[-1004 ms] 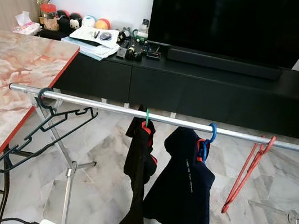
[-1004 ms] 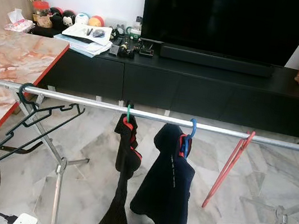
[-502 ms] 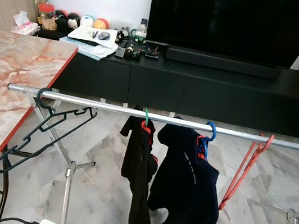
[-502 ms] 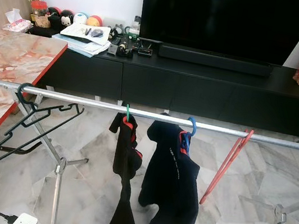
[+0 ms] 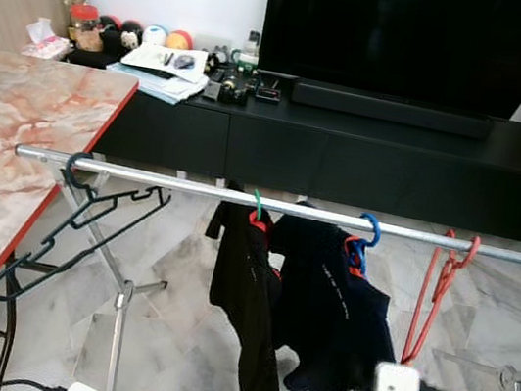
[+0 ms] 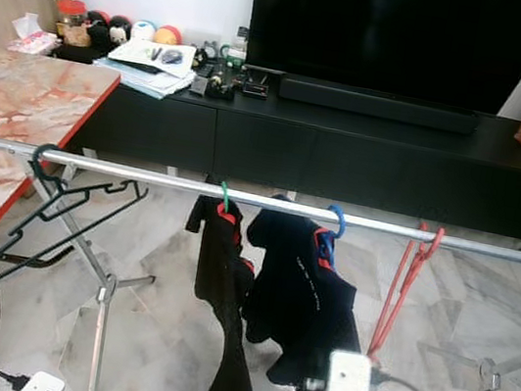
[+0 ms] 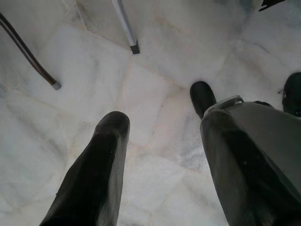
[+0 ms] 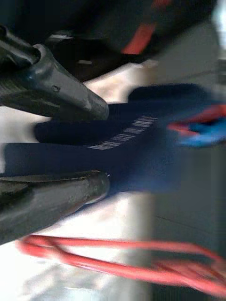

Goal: Hang hanger

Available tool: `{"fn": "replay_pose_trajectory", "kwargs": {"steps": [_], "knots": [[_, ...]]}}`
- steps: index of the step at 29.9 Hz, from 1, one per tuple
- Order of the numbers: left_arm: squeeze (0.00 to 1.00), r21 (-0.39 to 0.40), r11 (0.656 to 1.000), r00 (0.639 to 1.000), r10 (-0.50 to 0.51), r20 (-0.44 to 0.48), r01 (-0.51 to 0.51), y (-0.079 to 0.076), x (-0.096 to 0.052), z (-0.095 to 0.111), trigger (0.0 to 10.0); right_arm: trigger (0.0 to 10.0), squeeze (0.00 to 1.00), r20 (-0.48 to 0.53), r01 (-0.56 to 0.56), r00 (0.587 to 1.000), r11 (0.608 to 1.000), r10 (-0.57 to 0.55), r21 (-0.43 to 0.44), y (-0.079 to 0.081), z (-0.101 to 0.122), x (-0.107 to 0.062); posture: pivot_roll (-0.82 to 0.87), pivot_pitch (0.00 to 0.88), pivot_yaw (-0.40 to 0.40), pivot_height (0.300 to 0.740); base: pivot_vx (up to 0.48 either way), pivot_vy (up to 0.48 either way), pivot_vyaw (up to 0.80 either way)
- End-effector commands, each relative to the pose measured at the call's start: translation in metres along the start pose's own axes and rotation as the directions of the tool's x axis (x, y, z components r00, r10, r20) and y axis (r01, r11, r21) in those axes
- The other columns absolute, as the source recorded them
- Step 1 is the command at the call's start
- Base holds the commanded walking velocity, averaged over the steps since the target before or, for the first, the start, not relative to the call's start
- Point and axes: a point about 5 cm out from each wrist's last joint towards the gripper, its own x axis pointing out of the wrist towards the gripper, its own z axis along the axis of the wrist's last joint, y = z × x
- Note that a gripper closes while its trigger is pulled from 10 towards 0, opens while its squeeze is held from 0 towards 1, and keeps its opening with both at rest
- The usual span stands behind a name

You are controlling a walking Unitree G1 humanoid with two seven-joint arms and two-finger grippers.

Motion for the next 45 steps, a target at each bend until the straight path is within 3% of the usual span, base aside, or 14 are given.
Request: {"fn": "replay_pose_trajectory", "kwargs": {"steps": [1,5,13,16,20,22,45], "knots": [[0.00,-0.007,1.000,1.000,0.005,-0.018,-0.006,0.001,-0.001,-0.006,10.0,10.0,0.00,0.083,0.042,0.995,0.998,-0.046,0.047,-0.004,0.016,0.000,-0.03,0.033,-0.019,0.740,0.000,0.000,0.00],[0.00,-0.012,1.000,1.000,0.003,-0.011,-0.004,0.002,-0.001,-0.006,10.0,10.0,0.00,0.152,0.044,0.987,0.997,-0.052,0.060,-0.001,0.032,-0.004,-0.03,0.032,-0.020,0.740,0.000,0.000,0.00],[0.00,-0.026,0.999,1.000,0.025,0.002,-0.025,0.003,-0.001,-0.007,10.0,10.0,0.00,0.150,0.001,0.989,0.998,-0.010,0.060,0.006,0.038,-0.021,-0.04,0.042,-0.008,0.740,0.000,0.000,0.00],[0.00,-0.029,0.999,0.999,0.041,0.010,-0.041,0.004,-0.002,-0.007,10.0,10.0,0.00,0.141,0.011,0.990,0.996,-0.024,0.090,0.004,0.038,-0.021,-0.04,0.041,-0.007,0.740,0.000,0.000,0.00],[0.00,-0.065,0.995,0.996,0.080,0.028,-0.078,0.006,-0.002,-0.007,10.0,10.0,0.00,0.138,-0.031,0.990,0.999,0.025,0.042,0.008,0.041,-0.021,-0.03,0.039,-0.011,0.740,0.000,0.000,0.00],[0.00,-0.093,0.992,0.996,0.089,0.028,-0.086,0.006,-0.002,-0.008,10.0,10.0,0.00,0.129,0.024,0.991,0.997,-0.033,0.073,0.001,0.040,-0.018,-0.03,0.036,-0.012,0.740,0.000,0.000,0.00],[0.00,-0.080,0.994,0.997,0.073,0.027,-0.070,0.005,-0.002,-0.009,10.0,10.0,0.00,0.093,0.031,0.995,0.994,-0.040,0.104,0.010,0.037,-0.015,-0.04,0.000,-0.008,0.740,0.207,0.000,0.00]]}}
